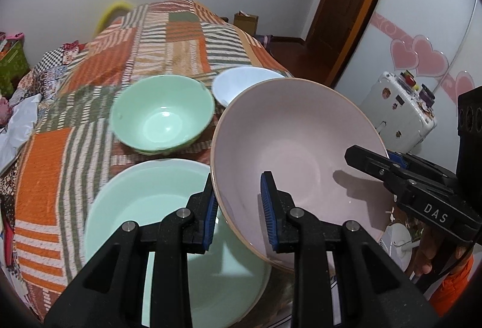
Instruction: Organize plates and bowls
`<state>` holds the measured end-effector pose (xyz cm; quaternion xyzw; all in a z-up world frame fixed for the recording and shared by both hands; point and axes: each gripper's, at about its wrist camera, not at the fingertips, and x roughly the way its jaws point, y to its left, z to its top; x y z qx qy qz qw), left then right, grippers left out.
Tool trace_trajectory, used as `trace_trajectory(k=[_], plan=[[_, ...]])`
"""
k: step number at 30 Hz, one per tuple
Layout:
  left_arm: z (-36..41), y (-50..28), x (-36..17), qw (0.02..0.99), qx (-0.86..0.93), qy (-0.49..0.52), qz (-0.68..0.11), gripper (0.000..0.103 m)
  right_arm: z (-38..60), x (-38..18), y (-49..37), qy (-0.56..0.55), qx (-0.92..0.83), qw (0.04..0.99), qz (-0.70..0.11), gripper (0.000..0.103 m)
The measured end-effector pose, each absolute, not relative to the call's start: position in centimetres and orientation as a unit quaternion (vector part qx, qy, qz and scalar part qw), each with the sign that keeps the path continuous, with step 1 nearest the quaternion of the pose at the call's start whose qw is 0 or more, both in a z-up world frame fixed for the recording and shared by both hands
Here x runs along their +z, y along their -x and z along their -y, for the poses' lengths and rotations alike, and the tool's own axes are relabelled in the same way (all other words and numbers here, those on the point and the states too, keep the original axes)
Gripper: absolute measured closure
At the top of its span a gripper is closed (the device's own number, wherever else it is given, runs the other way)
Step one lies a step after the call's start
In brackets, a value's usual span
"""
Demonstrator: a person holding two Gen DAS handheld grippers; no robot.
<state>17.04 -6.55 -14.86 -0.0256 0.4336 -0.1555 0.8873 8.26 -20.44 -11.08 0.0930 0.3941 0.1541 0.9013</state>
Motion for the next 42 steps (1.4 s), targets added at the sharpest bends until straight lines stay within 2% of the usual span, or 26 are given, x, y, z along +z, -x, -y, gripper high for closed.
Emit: trace_trajectory(k=[19,42], plan=[[-4.2,-13.2,-13.4,0.909,-0.081,0.076,-0.402,0.076,10.6,-10.5,-8.7,-0.045,0.229,0.891,-0.39,0.074],[-17.6,-9.1,-15.1,0.906,0.034,0.134,-0.401,0.076,-2.3,-13.1,-9.5,0.004,0.326,0.845,-0.425,0.074]])
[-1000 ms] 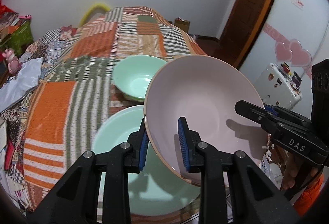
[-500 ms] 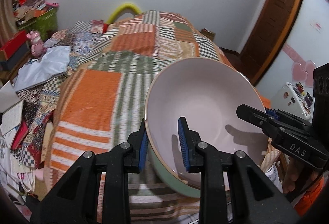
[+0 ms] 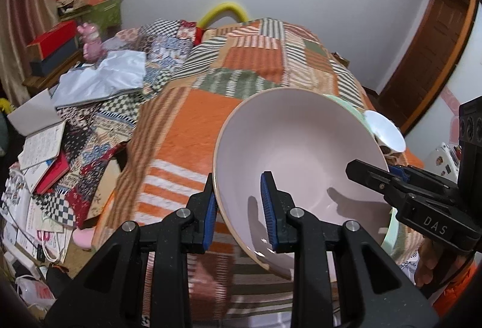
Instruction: Organize plates and bowls
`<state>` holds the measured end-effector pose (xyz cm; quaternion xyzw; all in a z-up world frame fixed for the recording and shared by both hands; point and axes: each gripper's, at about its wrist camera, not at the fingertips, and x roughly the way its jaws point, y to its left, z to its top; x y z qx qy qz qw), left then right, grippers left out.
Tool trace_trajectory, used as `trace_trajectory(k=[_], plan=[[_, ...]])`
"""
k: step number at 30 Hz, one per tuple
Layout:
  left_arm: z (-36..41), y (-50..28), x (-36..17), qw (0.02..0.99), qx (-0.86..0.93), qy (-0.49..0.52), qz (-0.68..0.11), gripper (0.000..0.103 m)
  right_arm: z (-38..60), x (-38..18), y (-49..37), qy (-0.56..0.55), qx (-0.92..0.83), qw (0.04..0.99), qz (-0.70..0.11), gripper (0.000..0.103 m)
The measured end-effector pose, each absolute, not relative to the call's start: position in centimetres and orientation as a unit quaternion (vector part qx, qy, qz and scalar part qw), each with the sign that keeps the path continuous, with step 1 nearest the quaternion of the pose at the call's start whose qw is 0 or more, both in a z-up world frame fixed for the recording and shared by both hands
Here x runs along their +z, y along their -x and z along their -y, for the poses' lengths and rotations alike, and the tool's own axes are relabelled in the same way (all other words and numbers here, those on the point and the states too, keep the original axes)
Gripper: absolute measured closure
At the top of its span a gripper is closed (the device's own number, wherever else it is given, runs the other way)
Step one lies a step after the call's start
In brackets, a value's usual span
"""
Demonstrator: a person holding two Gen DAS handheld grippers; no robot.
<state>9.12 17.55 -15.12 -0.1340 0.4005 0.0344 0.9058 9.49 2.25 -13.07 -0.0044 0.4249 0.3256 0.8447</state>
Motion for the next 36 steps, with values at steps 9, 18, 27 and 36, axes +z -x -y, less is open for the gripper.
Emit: trace_trajectory(k=[9,18,27,36], plan=[[-20.7,-8.6,-17.4,0.893,0.055,0.156,-0.42,0.076,-5.0,-15.1,-10.1,0.017,0.339,0.822,-0.456,0.075],[-22.7,-8.9,-20.3,0.876,0.064,0.176,-0.445,0.076,-7.0,-17.5,-10.6,0.041,0.339,0.803,-0.488,0.075],[-22.9,-9.1,-21.9,0.868,0.071,0.173,-0.46,0.076,-7.3,-18.0,-10.9,0.049,0.34,0.796,-0.499,0.074],[-23.1,-8.4,-20.0,0.877,0.092,0.158,-0.443,0.076,-5.1,-16.1,-11.1,0.029,0.329,0.813,-0.48,0.074]])
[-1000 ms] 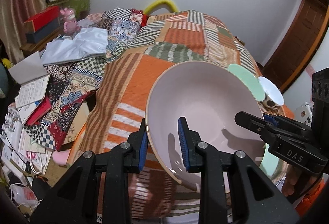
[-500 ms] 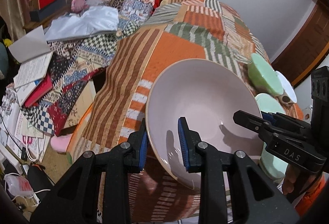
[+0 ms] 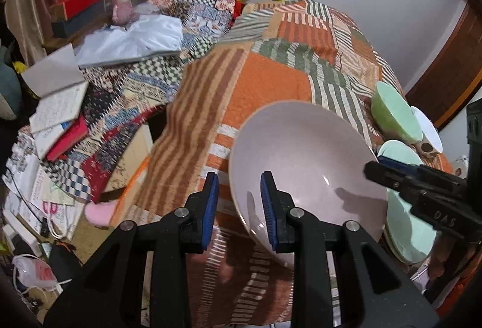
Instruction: Organize plates and bowls
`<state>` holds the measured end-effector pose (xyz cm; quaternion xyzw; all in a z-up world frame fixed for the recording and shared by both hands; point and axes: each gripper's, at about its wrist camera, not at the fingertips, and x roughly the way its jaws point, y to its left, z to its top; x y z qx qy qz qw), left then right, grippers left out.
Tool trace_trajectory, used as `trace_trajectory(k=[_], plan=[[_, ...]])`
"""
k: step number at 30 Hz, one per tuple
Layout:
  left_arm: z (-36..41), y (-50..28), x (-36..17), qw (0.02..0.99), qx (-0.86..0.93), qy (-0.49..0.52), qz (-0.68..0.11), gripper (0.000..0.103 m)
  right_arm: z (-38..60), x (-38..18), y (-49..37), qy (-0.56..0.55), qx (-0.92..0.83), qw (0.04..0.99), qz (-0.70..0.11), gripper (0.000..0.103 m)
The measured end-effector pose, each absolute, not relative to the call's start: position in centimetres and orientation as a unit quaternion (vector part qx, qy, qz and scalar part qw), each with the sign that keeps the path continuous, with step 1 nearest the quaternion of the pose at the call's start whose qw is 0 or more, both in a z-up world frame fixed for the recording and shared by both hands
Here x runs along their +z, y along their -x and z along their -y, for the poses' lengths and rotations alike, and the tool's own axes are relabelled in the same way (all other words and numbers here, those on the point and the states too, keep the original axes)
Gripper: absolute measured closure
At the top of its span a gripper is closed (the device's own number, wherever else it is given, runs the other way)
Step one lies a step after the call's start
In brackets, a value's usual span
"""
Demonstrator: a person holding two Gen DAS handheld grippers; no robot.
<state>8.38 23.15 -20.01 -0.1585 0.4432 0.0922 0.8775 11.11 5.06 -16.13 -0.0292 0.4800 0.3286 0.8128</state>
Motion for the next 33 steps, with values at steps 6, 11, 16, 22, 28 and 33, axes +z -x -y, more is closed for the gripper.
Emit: trace_trajectory(k=[6,11,16,22,28,33], plan=[[-22.1,-7.6,-17.4,0.893,0.098,0.14,-0.417,0.076,-2.7,-13.9,-10.6,0.03,0.318,0.834,-0.451,0.072],[-20.0,-7.7,-15.5,0.905,0.083,0.125,-0.399,0.075,-0.5,-12.2,-10.2,0.029,0.303,0.852,-0.426,0.072],[-17.1,-8.4,-13.7,0.915,0.062,0.103,-0.384,0.075,1.6,-10.9,-10.0,0.023,0.295,0.866,-0.404,0.072],[-13.7,-9.6,-12.1,0.924,0.035,0.088,-0.369,0.075,4.3,-10.1,-10.0,0.02,0.278,0.877,-0.391,0.072],[-10.7,-11.6,-11.3,0.927,0.013,0.077,-0.366,0.075,7.1,-10.2,-10.6,0.023,0.248,0.886,-0.391,0.067],[-8.8,-13.7,-11.2,0.928,0.0,0.066,-0.368,0.075,9.3,-10.3,-11.1,0.011,0.224,0.896,-0.383,0.038]])
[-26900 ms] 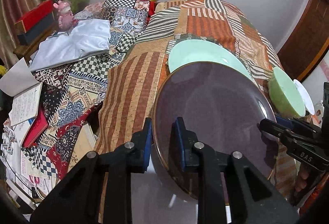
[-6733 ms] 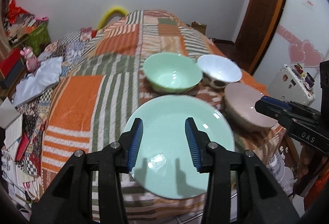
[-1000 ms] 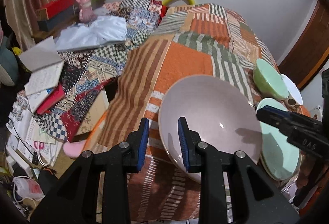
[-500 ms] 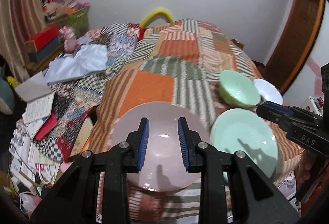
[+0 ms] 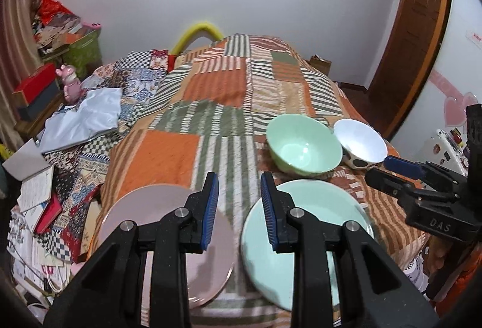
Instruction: Organize plates and bowls
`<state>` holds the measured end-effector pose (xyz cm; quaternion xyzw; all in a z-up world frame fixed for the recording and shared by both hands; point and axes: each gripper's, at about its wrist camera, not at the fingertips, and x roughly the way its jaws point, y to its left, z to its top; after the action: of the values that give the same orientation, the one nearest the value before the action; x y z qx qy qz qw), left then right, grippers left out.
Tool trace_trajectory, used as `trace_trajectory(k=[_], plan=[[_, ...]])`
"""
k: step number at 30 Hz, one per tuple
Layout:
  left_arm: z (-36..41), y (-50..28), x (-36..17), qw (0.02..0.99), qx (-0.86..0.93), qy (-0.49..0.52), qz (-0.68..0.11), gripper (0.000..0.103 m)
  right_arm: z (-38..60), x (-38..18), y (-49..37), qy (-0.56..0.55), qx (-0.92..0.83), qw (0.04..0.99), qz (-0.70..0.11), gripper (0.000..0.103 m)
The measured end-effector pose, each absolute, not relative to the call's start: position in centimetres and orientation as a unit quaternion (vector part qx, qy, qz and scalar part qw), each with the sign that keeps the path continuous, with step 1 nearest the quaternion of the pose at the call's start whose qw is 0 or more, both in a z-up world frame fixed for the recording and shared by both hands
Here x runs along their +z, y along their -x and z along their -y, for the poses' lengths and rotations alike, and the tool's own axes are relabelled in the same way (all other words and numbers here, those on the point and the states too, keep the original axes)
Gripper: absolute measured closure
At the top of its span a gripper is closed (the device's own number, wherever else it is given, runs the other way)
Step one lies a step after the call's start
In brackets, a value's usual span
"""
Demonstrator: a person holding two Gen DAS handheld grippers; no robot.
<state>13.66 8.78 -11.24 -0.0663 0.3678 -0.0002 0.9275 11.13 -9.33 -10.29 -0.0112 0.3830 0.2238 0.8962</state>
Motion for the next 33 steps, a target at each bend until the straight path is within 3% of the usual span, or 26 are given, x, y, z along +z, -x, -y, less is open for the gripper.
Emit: trace_trajectory(k=[8,12,16,24,33], plan=[[-6.9,-17.4,-12.5,0.917,-0.018,0.067,-0.394,0.074,11.2,-11.6,-13.2,-0.007,0.203,0.893,-0.402,0.034],[-6.1,-19.2,-13.1,0.915,-0.024,0.056,-0.398,0.058,11.8,-12.5,-14.6,-0.022,0.203,0.887,-0.413,0.034],[-5.1,-21.1,-13.7,0.913,-0.031,0.044,-0.405,0.056,12.2,-13.8,-16.1,-0.053,0.209,0.875,-0.434,0.034],[-4.6,-25.0,-16.4,0.892,-0.043,0.042,-0.448,0.054,11.7,-15.7,-17.7,-0.068,0.214,0.858,-0.463,0.058],[-4.1,-28.7,-18.5,0.879,-0.043,0.022,-0.474,0.055,11.1,-17.3,-19.4,-0.076,0.203,0.85,-0.48,0.066]])
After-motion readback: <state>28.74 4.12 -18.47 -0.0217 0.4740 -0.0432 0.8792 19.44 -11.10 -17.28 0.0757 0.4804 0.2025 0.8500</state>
